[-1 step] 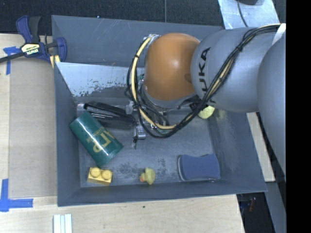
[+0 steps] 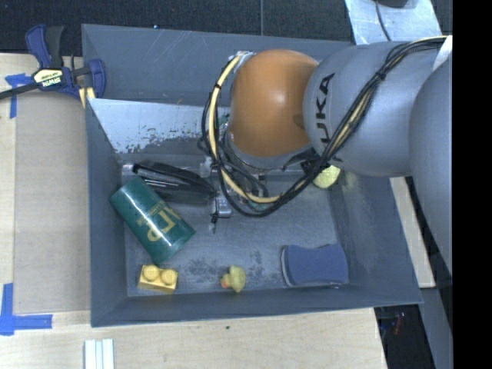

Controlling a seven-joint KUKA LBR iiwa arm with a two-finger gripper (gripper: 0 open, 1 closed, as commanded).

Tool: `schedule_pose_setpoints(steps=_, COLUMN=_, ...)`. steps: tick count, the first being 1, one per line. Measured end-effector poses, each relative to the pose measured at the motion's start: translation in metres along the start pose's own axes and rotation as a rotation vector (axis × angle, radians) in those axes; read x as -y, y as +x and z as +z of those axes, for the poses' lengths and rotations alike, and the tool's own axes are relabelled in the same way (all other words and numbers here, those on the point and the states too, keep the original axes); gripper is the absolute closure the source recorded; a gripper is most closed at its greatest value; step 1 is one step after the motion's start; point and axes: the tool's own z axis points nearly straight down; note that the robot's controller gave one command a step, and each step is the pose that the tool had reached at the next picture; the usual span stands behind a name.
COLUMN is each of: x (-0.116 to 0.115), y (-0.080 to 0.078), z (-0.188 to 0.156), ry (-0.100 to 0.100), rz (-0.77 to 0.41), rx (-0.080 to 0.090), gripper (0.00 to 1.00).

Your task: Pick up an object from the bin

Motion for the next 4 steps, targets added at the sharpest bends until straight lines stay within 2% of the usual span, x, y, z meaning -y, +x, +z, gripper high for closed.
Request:
schedule_pose_setpoints(steps=1, x=-0.054, y=-0.053, z=0.077, ry=-0.004, rz=0.048, rx=0.010, gripper=0.00)
schedule_pose_setpoints(steps=2, x=-0.090, y=0.005, z=0.049, ry=0.004, rz=-0.047, rx=0.004, gripper=0.00)
schedule_pose_setpoints(steps=3, x=-0.078, y=-0.026, z=0.064, ry=-0.007, rz=0.003, rx=0.027, gripper=0.00)
schedule_pose_setpoints(steps=4, x=-0.077, y=-0.032, z=0.101, ry=-0.001, rz=0.173, rx=0.009, gripper=0.00)
